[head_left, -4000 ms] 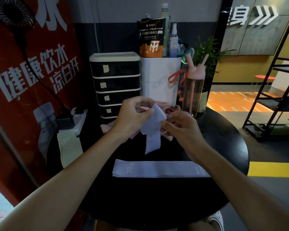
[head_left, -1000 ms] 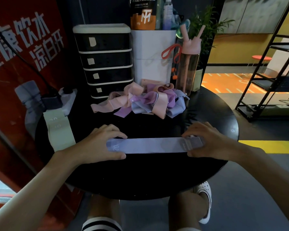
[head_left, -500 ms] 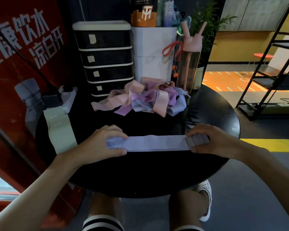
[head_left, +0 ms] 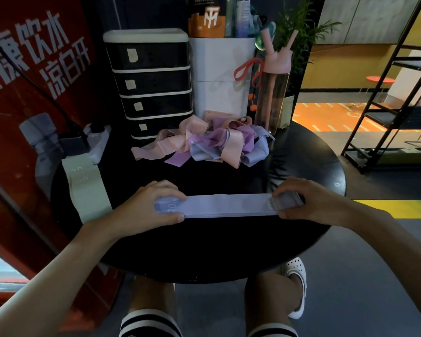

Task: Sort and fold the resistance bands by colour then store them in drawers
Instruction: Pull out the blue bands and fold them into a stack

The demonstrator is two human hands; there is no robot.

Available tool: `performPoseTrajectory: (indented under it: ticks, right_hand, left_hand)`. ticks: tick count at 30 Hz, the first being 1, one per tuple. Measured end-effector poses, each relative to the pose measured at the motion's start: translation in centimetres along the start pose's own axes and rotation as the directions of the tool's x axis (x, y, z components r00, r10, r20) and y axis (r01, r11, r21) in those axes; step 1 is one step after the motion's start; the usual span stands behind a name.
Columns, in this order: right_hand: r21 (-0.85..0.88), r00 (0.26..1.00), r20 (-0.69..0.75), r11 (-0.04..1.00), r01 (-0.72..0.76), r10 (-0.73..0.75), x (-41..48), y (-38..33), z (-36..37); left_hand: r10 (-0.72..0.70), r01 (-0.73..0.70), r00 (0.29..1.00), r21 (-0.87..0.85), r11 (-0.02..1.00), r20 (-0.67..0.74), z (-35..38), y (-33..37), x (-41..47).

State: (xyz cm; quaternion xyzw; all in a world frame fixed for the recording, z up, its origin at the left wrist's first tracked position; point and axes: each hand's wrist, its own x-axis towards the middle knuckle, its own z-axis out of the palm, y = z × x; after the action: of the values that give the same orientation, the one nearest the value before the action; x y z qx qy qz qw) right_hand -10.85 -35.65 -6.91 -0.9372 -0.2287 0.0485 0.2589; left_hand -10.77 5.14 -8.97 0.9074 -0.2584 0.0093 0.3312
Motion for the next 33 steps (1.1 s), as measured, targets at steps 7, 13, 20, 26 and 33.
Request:
performPoseTrajectory:
  ticks: [7,13,20,26,33]
  right_hand:
    - [-0.218,0.993,-0.087,0.974,0.053,-0.074,2.3,-5.0,0.8]
    - [-0.238,0.980,-0.128,0.964,0.116,-0.150,5.4,-8.0,4.9]
    - [-0.307,0.968,-0.201,0.948,0.081,-0.148,5.0,-7.4,7.3]
    - [-0.288,0.967,-0.216,0.955,0.068,-0.133,5.0,-7.6,7.3]
    - [-0.291,0.968,-0.210,0.954,0.075,-0.140,5.0,-7.5,7.2]
  left_hand:
    - [0.028,-0.024,0.998,0.069,0.997,-0.057,-0.7,1.6,1.6]
    - [0.087,-0.080,0.985,0.055,0.995,-0.147,-0.6,3.8,5.4]
    - [0.086,-0.034,0.976,0.249,0.968,-0.201,-0.7,4.3,11.1]
    - [0.114,-0.035,0.977,0.393,0.919,-0.178,0.7,4.0,14.8]
    - [0.161,-0.044,0.956,0.421,0.906,-0.245,1.2,3.6,15.1]
